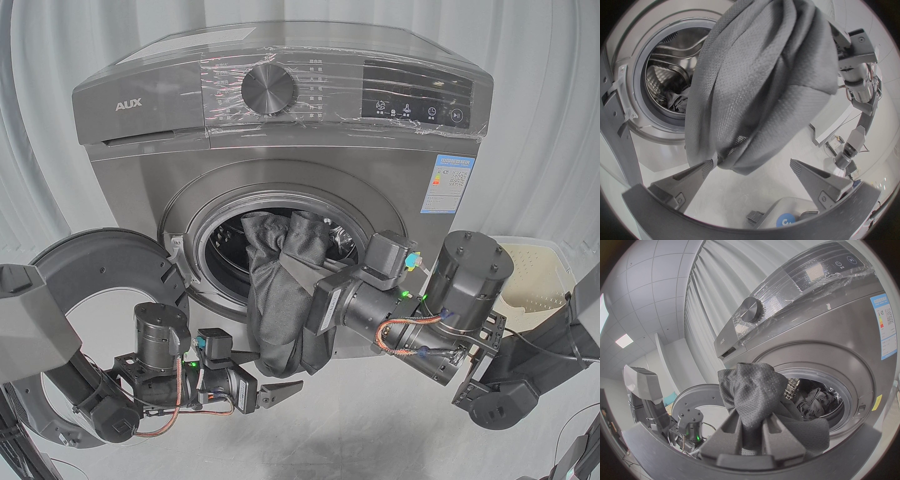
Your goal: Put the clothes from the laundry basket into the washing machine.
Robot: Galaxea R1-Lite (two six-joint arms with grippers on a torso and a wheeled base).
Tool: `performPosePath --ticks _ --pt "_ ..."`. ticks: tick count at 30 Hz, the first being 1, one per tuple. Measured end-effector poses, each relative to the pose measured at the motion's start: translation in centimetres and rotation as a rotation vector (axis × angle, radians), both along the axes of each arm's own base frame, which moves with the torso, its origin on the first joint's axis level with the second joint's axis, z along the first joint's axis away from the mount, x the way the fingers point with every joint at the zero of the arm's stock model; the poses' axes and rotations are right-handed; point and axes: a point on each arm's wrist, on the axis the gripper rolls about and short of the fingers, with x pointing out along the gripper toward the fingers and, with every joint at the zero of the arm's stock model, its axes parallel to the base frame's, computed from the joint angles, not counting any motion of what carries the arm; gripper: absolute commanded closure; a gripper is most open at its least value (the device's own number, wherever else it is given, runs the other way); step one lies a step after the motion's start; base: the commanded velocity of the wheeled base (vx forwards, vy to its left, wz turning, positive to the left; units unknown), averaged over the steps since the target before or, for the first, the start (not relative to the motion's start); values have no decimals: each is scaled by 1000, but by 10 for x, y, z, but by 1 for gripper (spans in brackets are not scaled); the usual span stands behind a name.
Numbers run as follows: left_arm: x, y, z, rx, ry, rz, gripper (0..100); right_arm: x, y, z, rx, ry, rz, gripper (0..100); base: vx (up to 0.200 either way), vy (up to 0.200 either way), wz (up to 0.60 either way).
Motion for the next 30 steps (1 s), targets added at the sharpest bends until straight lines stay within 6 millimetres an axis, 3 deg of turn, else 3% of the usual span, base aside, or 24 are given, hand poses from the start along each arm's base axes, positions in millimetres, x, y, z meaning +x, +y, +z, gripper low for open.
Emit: performPosePath --ticks 8,9,21,30 --pt "12 -7 -5 -16 -59 39 0 -1 0 0 4 -7 2 100 0 0 0" --pt "14 -8 -6 -21 -69 43 100 -1 0 0 4 -8 2 100 0 0 0" --pt "13 -13 -7 -55 -108 38 100 -1 -1 -1 1 -7 0 100 0 0 0" --pt "-23 -19 13 -116 -141 -44 100 3 -4 -8 -18 8 -14 100 0 0 0"
